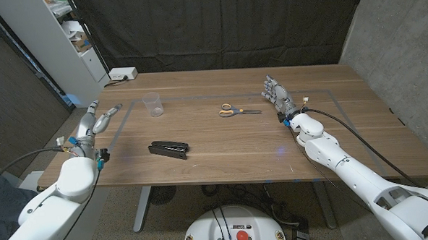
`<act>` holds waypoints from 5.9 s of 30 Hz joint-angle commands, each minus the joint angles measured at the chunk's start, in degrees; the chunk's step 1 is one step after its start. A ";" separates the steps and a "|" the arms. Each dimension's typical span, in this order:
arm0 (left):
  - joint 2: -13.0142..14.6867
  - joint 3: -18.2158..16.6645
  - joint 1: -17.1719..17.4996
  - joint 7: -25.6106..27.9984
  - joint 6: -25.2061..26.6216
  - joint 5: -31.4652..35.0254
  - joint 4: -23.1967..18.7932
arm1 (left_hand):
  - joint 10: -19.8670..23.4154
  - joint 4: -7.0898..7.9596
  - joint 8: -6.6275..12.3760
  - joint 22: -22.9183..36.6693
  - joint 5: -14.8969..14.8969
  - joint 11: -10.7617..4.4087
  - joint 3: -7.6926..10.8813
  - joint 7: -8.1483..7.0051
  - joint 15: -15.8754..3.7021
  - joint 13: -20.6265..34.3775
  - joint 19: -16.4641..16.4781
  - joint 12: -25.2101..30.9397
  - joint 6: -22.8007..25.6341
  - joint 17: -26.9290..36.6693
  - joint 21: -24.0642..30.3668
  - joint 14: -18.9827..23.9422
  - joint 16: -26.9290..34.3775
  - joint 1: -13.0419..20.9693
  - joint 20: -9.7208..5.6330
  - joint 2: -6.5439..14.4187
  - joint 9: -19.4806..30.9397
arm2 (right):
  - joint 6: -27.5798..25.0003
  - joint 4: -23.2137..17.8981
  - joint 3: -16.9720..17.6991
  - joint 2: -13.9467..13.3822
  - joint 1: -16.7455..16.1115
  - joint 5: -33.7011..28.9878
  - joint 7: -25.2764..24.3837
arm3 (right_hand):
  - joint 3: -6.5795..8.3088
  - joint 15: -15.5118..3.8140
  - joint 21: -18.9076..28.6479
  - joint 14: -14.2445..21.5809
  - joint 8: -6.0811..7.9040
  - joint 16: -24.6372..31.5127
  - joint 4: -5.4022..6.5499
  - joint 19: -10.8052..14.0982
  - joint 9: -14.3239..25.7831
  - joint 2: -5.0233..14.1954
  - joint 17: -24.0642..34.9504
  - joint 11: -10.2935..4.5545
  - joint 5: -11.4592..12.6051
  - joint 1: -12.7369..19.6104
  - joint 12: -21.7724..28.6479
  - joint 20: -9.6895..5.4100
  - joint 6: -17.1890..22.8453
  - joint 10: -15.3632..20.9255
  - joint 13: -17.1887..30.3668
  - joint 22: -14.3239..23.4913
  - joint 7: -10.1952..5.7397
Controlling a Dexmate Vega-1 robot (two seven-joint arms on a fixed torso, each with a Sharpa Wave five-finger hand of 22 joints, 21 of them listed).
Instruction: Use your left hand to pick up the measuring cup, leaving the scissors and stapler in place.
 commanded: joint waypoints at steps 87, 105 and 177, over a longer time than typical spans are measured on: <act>14.74 33.14 -32.63 -2.76 22.88 0.93 13.75 | -0.93 0.87 0.03 0.17 1.53 -1.74 -1.27 -0.52 -1.37 0.37 -1.72 0.78 -0.21 0.00 0.57 -0.96 0.40 3.66 0.21 -0.62 0.11 | 1.78 6.42 0.01 2.14 1.45 0.86 1.42 | -0.61 0.24 0.54 0.30 0.37 0.18 -0.29 0.02 0.30 0.28 0.34 -0.08 0.51 -0.33 0.16 0.45 0.38 0.35 0.17 0.32 -0.07; 14.88 36.07 -36.66 -4.38 22.53 1.32 16.53 | -0.90 1.04 0.04 0.17 1.67 -1.76 -1.46 -0.58 -1.40 0.39 -1.70 0.87 -0.13 -0.01 0.64 -0.97 0.42 3.85 0.19 -0.57 0.12 | 2.34 7.17 0.09 2.54 1.96 0.75 1.40 | -0.67 0.31 0.54 0.32 0.37 0.17 -0.32 0.00 0.30 0.33 0.34 -0.13 0.51 -0.35 0.14 0.46 0.41 0.30 0.17 0.32 -0.07; 4.44 39.89 -47.30 -6.16 5.04 0.31 37.29 | 6.75 1.33 1.76 0.14 3.15 -4.38 -2.75 -2.67 -3.76 0.25 4.80 3.73 7.19 -0.11 2.52 6.76 2.21 6.87 -0.20 0.05 0.15 | 2.90 12.77 0.82 2.93 3.93 0.94 1.70 | -0.87 0.00 0.55 0.74 0.50 0.30 -0.50 0.01 0.31 0.49 0.34 -0.21 0.58 -0.35 0.35 0.41 0.85 0.97 0.17 0.32 -0.54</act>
